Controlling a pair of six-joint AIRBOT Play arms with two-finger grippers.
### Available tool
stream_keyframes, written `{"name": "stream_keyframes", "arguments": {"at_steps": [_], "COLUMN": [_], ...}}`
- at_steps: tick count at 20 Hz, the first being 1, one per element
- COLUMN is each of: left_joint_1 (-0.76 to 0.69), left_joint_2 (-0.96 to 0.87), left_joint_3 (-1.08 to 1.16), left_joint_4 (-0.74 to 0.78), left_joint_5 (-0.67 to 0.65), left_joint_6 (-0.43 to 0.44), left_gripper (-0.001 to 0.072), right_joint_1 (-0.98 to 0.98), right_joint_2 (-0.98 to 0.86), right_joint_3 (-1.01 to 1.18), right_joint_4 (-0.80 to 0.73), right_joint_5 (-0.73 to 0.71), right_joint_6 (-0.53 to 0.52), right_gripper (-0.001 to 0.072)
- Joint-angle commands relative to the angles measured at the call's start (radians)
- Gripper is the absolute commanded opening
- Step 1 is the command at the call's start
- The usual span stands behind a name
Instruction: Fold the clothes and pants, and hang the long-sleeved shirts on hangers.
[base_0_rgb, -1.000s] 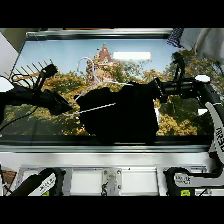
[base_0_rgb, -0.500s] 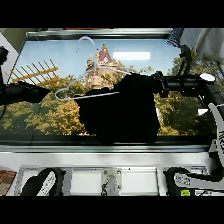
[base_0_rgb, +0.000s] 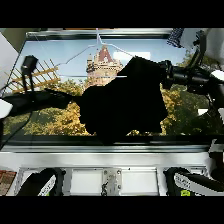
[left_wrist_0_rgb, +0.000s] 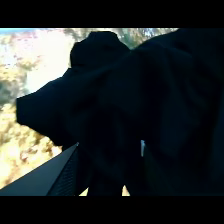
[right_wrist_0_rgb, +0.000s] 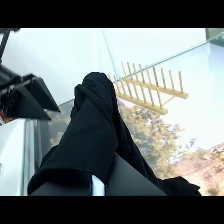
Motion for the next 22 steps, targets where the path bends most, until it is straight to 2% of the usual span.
{"name": "stream_keyframes", "arguments": {"at_steps": [1, 4, 9, 10, 11, 12, 15, 18, 22], "left_joint_1": [-0.23, -0.293, -0.296, -0.294, -0.282, -0.253, -0.118, 0.007, 0.076], "left_joint_2": [-0.013, -0.087, -0.158, -0.154, -0.143, -0.122, -0.042, -0.011, -0.047], "left_joint_3": [-0.06, -0.054, -0.054, -0.054, -0.054, -0.053, -0.053, -0.052, -0.051], "left_joint_4": [0.166, 0.17, 0.167, 0.169, 0.172, 0.171, 0.17, 0.167, 0.167], "left_joint_5": [0.246, 0.248, 0.241, 0.236, 0.228, 0.22, 0.204, 0.123, 0.084], "left_joint_6": [-0.175, -0.204, -0.262, -0.267, -0.266, -0.266, -0.267, -0.267, -0.262], "left_gripper": [0.0404, 0.0405, 0.0402, 0.0294, 0.0102, 0.0014, 0.0014, 0.0014, 0.0014], "right_joint_1": [0.0, -0.001, -0.001, -0.001, -0.001, -0.002, -0.006, -0.006, -0.006], "right_joint_2": [0.012, 0.012, 0.012, 0.013, 0.013, 0.014, 0.026, 0.048, 0.064], "right_joint_3": [0.0, 0.0, 0.0, 0.0, 0.0, 0.0, 0.0, 0.0, 0.0], "right_joint_4": [0.001, 0.0, 0.0, 0.0, 0.001, 0.0, 0.002, 0.002, 0.001], "right_joint_5": [-0.021, -0.021, -0.021, -0.021, -0.021, -0.021, -0.021, -0.016, 0.029], "right_joint_6": [0.014, 0.027, 0.028, 0.028, 0.028, 0.037, 0.054, 0.054, 0.065], "right_gripper": [0.001, 0.001, 0.001, 0.001, 0.001, 0.001, 0.0009, 0.0009, 0.0009]}}
